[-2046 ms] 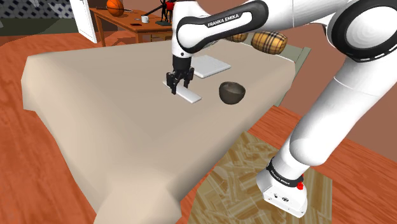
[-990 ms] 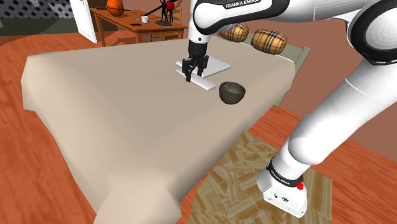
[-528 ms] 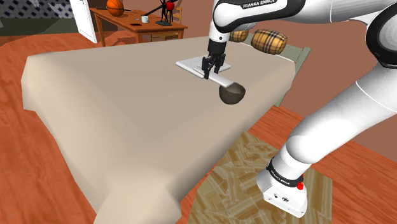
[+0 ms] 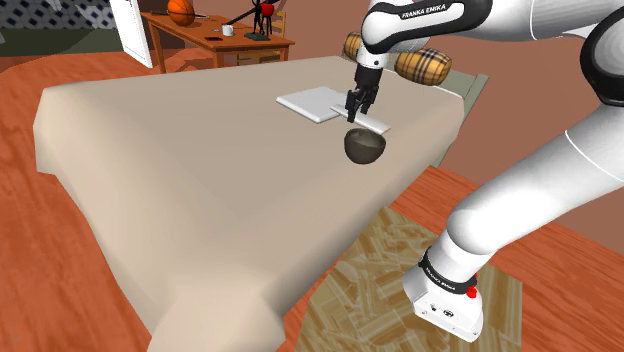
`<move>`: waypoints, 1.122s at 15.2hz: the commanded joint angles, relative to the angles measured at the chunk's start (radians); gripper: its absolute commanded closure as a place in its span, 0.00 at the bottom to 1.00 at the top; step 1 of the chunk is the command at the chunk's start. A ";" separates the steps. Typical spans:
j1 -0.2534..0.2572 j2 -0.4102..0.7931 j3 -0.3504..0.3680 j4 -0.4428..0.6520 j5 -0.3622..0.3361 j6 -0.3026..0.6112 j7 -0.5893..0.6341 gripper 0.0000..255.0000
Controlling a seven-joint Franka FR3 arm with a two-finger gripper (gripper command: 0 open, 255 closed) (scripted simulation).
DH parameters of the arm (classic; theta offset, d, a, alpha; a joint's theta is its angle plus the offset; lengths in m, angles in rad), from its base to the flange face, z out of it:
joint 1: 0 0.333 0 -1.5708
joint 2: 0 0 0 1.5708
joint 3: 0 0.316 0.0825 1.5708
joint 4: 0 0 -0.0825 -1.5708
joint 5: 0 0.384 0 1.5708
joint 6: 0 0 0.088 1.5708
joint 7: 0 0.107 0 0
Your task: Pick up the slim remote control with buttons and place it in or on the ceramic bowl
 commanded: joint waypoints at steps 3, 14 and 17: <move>-0.049 -0.016 -0.076 -0.004 -0.027 -0.008 -0.114 1.00; -0.050 0.022 -0.084 -0.119 -0.027 0.144 -0.115 1.00; -0.050 0.036 -0.086 -0.143 -0.026 0.183 -0.115 1.00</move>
